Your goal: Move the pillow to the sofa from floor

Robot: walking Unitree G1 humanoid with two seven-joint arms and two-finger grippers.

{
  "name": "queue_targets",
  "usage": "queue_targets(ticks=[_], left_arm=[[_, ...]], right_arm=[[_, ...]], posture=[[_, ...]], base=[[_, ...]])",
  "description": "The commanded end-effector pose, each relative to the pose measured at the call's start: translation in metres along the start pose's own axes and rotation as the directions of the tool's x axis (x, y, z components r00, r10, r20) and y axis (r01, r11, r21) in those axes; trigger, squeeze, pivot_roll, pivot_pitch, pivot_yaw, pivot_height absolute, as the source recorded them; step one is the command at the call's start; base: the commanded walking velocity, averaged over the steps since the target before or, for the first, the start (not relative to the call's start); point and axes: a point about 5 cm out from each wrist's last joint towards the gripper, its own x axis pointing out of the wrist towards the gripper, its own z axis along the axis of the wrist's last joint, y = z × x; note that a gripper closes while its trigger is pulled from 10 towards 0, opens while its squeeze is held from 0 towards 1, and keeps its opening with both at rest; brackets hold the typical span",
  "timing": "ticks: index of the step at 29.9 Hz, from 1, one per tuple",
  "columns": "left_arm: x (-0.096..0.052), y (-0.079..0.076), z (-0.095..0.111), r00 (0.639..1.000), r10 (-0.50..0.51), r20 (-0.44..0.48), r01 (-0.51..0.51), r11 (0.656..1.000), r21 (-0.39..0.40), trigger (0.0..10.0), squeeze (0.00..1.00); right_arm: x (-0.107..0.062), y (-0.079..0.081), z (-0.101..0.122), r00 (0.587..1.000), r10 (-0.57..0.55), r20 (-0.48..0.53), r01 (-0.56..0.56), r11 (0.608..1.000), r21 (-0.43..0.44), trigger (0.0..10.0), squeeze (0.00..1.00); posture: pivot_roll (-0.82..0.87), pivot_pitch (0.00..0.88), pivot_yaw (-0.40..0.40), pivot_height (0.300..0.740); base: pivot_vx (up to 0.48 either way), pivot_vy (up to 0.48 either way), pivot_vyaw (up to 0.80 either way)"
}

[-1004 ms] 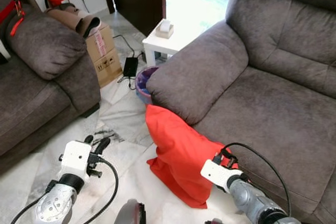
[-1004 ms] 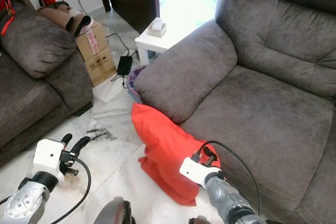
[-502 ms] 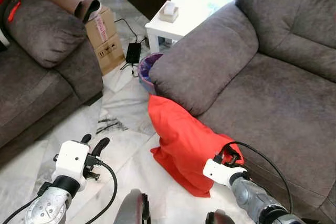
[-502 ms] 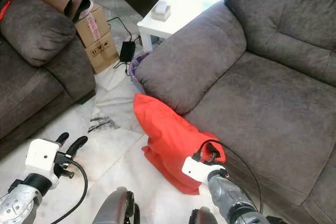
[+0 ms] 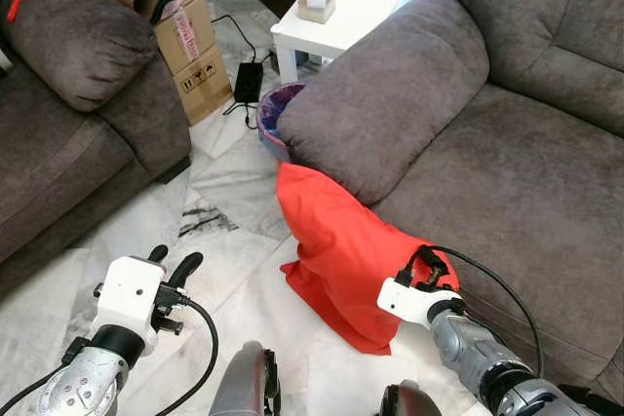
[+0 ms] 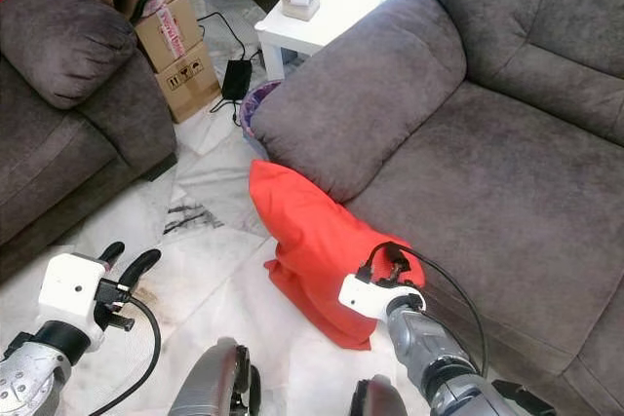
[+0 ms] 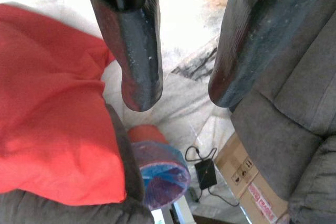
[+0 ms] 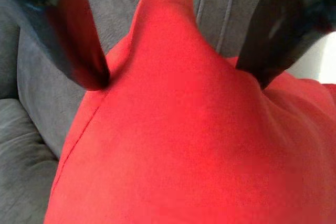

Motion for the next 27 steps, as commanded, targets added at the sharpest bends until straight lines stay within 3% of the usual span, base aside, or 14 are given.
queue_targets(ticks=[1,7,11,27], left_arm=[[-0.0058,0.0011,-0.0004,1.000,0.000,-0.023,0.000,1.000,0.019,10.0,0.00],[-0.0071,-0.0003,-0.0008,0.999,-0.003,-0.035,0.004,1.000,0.019,10.0,0.00],[-0.0068,-0.0010,-0.0005,0.999,-0.001,-0.036,0.002,1.000,0.017,10.0,0.00],[-0.0051,-0.0042,-0.0025,0.999,-0.004,-0.042,0.005,1.000,0.004,10.0,0.00]], right_arm=[[-0.0015,0.0060,0.0016,1.000,0.022,0.005,-0.022,1.000,-0.002,0.0,0.00],[-0.0029,0.0114,0.0040,0.999,0.051,0.013,-0.052,0.998,0.045,0.0,0.00],[-0.0034,0.0127,0.0055,0.999,0.047,0.023,-0.048,0.998,0.030,0.0,0.00],[-0.0016,0.0082,0.0085,0.999,0.035,0.033,-0.037,0.997,0.065,0.0,0.00]], posture=[[0.29,0.345,0.063,0.652],[0.29,0.350,0.065,0.652],[0.28,0.348,0.065,0.652],[0.28,0.340,0.061,0.652]], base=[[0.000,0.000,0.00],[0.000,0.000,0.00],[0.000,0.000,0.00],[0.000,0.000,0.00]])
